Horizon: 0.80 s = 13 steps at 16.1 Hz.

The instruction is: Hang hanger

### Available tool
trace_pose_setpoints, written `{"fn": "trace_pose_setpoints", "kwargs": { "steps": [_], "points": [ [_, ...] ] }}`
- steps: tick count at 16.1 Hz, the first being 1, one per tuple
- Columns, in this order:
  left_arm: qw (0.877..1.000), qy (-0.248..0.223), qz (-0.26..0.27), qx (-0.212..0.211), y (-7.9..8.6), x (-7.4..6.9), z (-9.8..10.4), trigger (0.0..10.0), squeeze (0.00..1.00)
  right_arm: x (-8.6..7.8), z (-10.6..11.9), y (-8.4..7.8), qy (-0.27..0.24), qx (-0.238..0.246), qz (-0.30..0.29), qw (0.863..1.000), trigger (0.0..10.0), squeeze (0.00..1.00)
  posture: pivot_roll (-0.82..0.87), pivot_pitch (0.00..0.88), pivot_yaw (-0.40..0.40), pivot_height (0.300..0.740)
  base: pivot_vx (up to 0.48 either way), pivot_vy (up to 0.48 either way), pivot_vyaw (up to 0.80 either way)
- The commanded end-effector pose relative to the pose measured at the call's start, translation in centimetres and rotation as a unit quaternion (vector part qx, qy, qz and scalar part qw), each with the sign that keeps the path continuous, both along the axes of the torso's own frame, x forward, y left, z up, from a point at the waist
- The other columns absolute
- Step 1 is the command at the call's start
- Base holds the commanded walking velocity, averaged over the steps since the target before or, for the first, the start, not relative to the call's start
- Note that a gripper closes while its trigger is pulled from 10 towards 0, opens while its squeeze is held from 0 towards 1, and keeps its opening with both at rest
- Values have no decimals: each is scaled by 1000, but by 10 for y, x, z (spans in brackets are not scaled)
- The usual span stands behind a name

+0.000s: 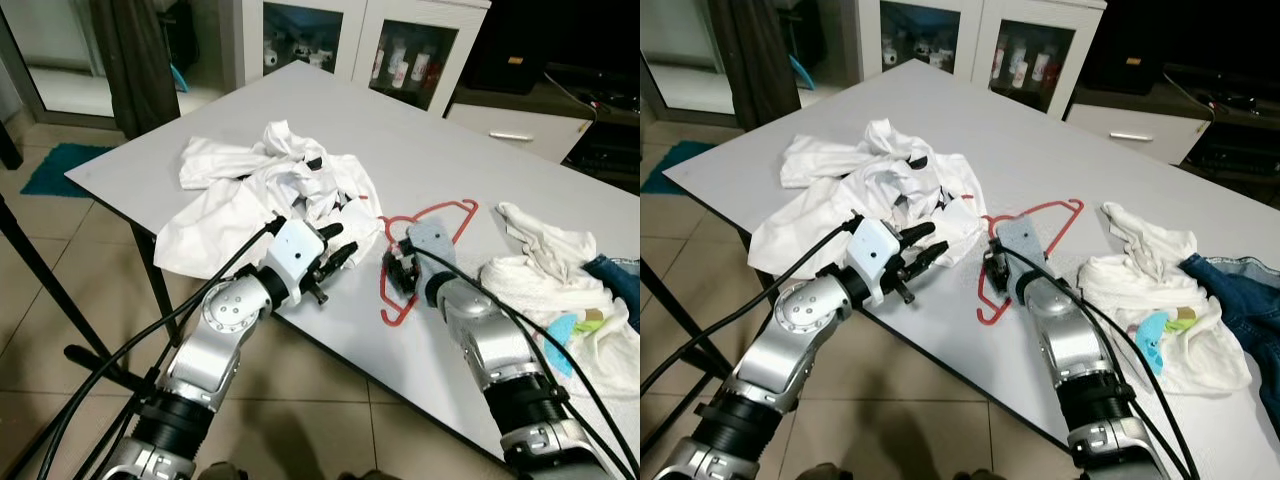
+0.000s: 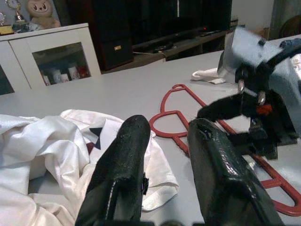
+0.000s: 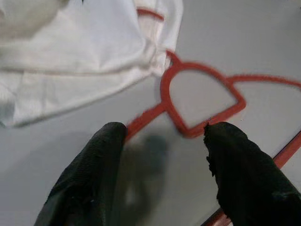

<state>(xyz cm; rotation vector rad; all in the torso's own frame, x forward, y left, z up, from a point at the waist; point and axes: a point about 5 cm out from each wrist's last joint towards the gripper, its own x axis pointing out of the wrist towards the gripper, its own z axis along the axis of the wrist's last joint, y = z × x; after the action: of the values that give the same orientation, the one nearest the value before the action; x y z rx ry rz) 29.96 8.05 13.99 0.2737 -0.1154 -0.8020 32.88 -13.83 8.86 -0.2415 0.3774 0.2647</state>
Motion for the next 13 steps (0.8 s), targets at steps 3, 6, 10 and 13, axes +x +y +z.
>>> {"fn": "trace_pose_setpoints", "kwargs": {
  "steps": [3, 6, 10, 13],
  "points": [
    [1000, -3, -4, 4, -3, 0, 0, 10000, 0, 3, -11, -5, 29, -17, -8, 999, 10000, 0, 42, 34, -111, 723, 0, 0, 0],
    [1000, -4, -6, 2, -5, 0, 1, 10000, 0, -2, -24, 1, 76, -28, 17, 997, 10000, 0, 36, 33, -112, 723, 0, 0, 0],
    [1000, -5, -5, 3, -4, 1, 1, 10000, 0, -10, -37, -4, 110, -30, 22, 993, 0, 0, 43, 33, -109, 723, 0, 0, 0],
    [1000, -5, -3, 4, -3, 1, 1, 10000, 0, -9, -35, -19, 98, -50, 3, 994, 0, 0, 42, 30, -109, 723, 0, 0, 0]
  ]
}}
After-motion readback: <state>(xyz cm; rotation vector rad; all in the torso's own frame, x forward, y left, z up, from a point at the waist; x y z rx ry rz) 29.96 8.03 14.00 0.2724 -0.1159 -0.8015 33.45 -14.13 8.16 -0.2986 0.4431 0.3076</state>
